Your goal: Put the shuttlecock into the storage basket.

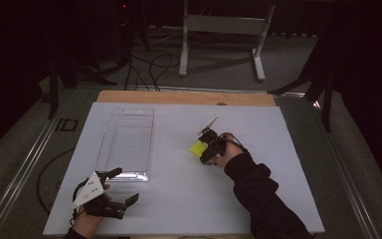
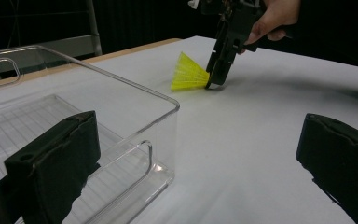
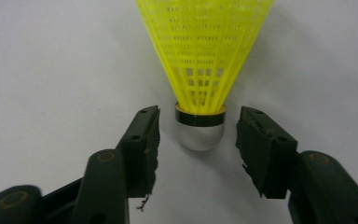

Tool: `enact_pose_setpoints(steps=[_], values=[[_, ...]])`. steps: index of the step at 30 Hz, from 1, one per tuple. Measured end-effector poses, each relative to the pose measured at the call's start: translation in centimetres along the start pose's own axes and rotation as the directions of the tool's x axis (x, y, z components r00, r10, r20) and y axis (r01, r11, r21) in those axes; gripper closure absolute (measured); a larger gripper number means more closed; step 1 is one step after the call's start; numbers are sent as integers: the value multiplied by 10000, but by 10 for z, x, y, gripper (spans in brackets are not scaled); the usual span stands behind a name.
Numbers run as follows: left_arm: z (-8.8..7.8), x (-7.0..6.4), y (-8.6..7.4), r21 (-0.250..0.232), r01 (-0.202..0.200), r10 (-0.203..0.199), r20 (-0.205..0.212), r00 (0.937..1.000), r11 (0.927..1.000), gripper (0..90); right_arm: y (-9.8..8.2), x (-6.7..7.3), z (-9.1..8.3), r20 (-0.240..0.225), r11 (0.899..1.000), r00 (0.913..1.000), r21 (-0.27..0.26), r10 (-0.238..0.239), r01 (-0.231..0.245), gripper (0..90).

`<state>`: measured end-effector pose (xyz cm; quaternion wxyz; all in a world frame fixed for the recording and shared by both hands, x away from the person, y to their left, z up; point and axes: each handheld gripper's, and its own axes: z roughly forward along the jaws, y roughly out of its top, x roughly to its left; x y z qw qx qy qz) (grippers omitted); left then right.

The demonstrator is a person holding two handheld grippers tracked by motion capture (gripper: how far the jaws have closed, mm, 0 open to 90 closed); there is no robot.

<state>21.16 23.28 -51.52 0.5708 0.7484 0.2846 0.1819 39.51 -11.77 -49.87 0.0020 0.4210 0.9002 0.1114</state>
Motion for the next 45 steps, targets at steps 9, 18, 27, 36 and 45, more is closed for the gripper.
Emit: enact_pose_setpoints(steps=[9,18,27,36,45], values=[[0,0,0,-4,3,-3,7,10000,10000,3,1,-2,8,-142,9992,9999,382,73,-67,584],[0,0,0,1,0,0,13,10000,10000,3,1,-4,10,-330,9982,9994,594,69,-49,645],[0,0,0,3,20,-20,9,10000,10000,3,1,-2,6,-305,9961,9992,832,-270,294,653],[0,0,0,-11,11,-11,6,10000,10000,3,-6,-5,-6,-370,9936,9960,763,-807,834,654],[0,0,0,1,1,-1,-2,10000,10000,3,-23,-13,-15,-559,9796,9817,756,-1820,1859,654]])
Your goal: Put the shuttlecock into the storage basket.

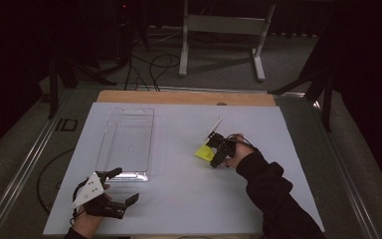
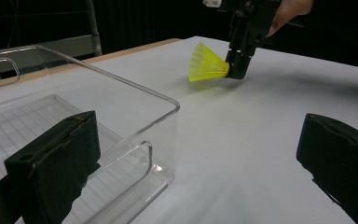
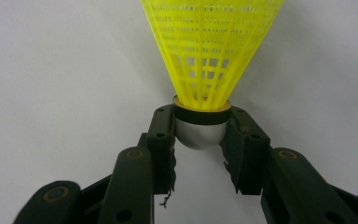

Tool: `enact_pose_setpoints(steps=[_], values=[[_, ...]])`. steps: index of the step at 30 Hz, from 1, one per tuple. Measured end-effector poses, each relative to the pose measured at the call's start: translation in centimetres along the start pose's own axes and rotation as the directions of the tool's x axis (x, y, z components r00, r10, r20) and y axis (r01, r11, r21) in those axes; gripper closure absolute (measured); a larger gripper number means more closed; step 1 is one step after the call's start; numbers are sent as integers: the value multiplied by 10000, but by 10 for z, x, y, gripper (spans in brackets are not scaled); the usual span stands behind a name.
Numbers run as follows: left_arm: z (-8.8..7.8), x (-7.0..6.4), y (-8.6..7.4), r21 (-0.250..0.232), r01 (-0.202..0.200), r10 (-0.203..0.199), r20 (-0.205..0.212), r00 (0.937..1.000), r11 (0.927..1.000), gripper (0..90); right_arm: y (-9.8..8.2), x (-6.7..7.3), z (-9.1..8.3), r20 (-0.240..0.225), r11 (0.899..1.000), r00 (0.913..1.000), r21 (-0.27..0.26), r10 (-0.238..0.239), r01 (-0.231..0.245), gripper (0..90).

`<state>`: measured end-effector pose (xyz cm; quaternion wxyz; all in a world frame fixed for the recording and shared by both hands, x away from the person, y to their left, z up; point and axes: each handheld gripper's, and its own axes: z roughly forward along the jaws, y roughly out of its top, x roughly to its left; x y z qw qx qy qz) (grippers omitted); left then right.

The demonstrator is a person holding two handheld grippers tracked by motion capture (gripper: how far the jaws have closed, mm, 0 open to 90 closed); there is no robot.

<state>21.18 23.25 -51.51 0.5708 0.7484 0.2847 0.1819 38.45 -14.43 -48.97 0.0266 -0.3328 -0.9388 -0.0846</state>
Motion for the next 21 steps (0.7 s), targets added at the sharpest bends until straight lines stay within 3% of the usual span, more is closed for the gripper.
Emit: enact_pose_setpoints(steps=[3,5,10,11,15,16,18,21], values=[[0,0,0,12,5,-5,-3,10000,10000,3,-4,0,-2,56,9997,9997,-98,-238,239,654],[0,0,0,13,21,-21,-5,10000,10000,3,-9,1,-5,99,9957,9959,-189,-900,902,654],[0,0,0,10,3,-3,-11,10000,10000,3,-13,1,-8,52,9934,9935,-188,-1134,1135,654],[0,0,0,13,3,-3,-6,10000,10000,3,-16,0,-10,-238,9862,9865,-375,-1621,1612,654],[0,0,0,14,17,-17,-11,10000,10000,3,-19,4,-10,-720,9707,9686,-512,-2381,2348,654],[0,0,0,14,17,-17,-11,10000,10000,3,-19,4,-10,-720,9707,9686,-512,-2381,2348,654],[0,0,0,12,22,-22,-6,10000,10000,3,-19,7,-9,-729,9587,9564,-516,-2828,2796,654],[0,0,0,11,20,-20,-5,10000,10000,3,-19,10,-9,-671,9533,9513,-487,-3010,2982,654]])
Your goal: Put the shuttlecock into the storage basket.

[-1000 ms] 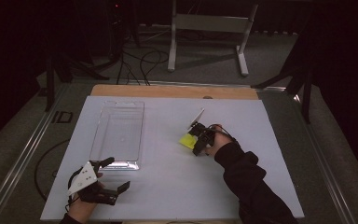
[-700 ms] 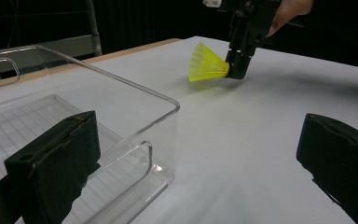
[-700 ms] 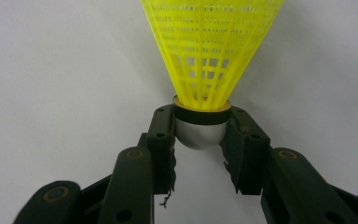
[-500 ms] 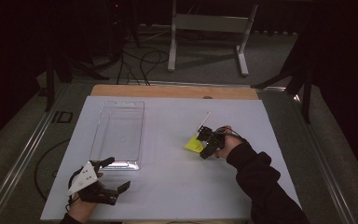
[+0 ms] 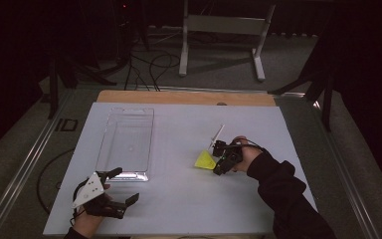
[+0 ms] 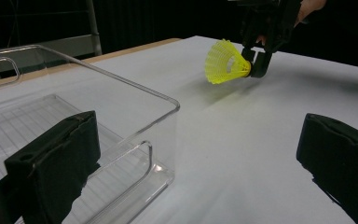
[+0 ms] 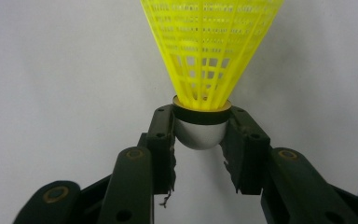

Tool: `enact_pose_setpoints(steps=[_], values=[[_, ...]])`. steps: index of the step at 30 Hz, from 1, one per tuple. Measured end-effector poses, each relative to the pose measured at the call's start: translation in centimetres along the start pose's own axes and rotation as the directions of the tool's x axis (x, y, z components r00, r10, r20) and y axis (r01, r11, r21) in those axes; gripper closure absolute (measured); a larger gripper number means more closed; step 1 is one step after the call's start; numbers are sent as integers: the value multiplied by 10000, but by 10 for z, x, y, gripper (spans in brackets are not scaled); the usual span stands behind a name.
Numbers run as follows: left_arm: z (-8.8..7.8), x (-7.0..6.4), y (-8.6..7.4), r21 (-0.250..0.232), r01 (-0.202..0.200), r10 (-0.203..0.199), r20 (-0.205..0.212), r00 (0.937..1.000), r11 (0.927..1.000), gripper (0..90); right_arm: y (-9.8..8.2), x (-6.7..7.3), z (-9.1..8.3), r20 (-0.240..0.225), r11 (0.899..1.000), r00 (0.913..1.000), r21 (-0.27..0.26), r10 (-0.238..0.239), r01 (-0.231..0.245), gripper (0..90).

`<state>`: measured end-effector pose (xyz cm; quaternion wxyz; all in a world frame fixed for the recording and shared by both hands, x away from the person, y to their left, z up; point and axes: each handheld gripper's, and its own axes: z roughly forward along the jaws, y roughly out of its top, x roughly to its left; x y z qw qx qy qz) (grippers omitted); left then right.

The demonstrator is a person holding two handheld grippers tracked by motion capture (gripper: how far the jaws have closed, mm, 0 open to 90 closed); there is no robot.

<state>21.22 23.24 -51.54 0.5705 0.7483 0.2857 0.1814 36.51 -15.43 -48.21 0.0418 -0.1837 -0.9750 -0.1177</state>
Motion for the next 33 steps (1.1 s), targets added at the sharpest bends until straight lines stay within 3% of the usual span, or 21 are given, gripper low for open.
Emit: enact_pose_setpoints(steps=[5,9,24,30,33], values=[[0,0,0,-13,12,-12,9,10000,10000,3,2,6,-1,195,9974,9973,113,-710,708,654],[0,0,0,-8,9,-9,18,10000,10000,3,4,9,-7,-28,9930,9931,-124,-1172,1172,654],[0,0,0,4,43,-43,16,10000,10000,3,7,18,-24,-257,9768,9790,-774,-2021,1996,653],[0,0,0,0,48,-48,25,10000,10000,3,12,23,-29,-394,9663,9697,-1024,-2411,2361,654],[0,0,0,1,63,-63,29,10000,10000,3,17,25,-33,-489,9604,9671,-1404,-2497,2408,654]])
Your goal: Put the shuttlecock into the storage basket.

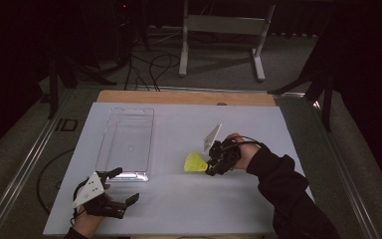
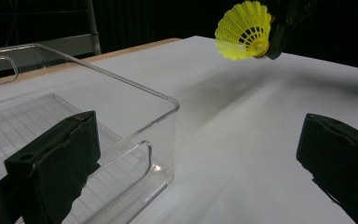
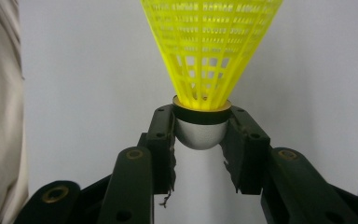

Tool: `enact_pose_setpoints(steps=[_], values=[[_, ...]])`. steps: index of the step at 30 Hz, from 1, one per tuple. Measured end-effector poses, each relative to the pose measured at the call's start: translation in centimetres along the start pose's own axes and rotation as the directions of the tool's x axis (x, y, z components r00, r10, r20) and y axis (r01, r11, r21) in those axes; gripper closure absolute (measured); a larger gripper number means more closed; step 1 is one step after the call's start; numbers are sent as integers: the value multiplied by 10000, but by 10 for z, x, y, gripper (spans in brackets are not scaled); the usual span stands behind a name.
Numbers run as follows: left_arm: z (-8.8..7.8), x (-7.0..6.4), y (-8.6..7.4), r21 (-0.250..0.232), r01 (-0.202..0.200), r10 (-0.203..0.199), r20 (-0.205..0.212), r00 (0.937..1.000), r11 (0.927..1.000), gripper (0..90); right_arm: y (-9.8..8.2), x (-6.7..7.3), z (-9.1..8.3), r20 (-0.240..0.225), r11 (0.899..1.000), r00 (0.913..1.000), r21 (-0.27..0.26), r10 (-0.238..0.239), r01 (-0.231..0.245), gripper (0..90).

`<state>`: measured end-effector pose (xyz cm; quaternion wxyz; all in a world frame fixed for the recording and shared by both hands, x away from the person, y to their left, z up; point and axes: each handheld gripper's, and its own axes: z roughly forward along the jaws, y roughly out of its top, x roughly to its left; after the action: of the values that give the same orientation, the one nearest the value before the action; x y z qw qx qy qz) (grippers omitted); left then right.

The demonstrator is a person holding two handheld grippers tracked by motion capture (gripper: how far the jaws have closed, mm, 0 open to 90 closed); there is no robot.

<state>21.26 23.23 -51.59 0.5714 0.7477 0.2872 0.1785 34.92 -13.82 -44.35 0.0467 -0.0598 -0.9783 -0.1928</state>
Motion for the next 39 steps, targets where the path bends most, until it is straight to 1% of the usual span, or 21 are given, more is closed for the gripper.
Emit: enact_pose_setpoints(steps=[3,4,8,11,15,17,29,34,35,39], values=[[0,0,0,-4,-8,8,3,10000,10000,3,3,0,-1,-68,10000,10000,-66,-4,4,654],[0,0,0,-8,-7,7,3,10000,10000,3,5,0,-2,-72,9999,9999,-87,-76,76,654],[0,0,0,-29,13,-13,1,10000,10000,3,10,0,-4,-187,9993,9997,-348,-166,159,654],[0,0,0,-5,-9,9,1,10000,10000,3,14,-1,-7,-305,9974,9994,-707,-188,166,654],[0,0,0,7,-4,4,13,10000,10000,3,20,-2,-9,-343,9962,9992,-848,-214,184,654],[0,0,0,10,-5,5,15,10000,10000,3,22,-2,-9,-318,9965,9992,-805,-240,214,654],[0,0,0,39,-51,51,36,10000,10000,3,47,-4,-15,-355,9956,9991,-915,-221,188,654],[0,0,0,30,-38,38,41,10000,10000,3,58,-5,-17,-284,9957,9993,-896,-246,220,654],[0,0,0,32,-44,43,44,10000,10000,3,60,-5,-17,-275,9953,9991,-914,-331,305,654],[0,0,0,56,-70,69,61,10000,10000,3,69,-5,-18,-238,9958,9990,-840,-385,364,654]])
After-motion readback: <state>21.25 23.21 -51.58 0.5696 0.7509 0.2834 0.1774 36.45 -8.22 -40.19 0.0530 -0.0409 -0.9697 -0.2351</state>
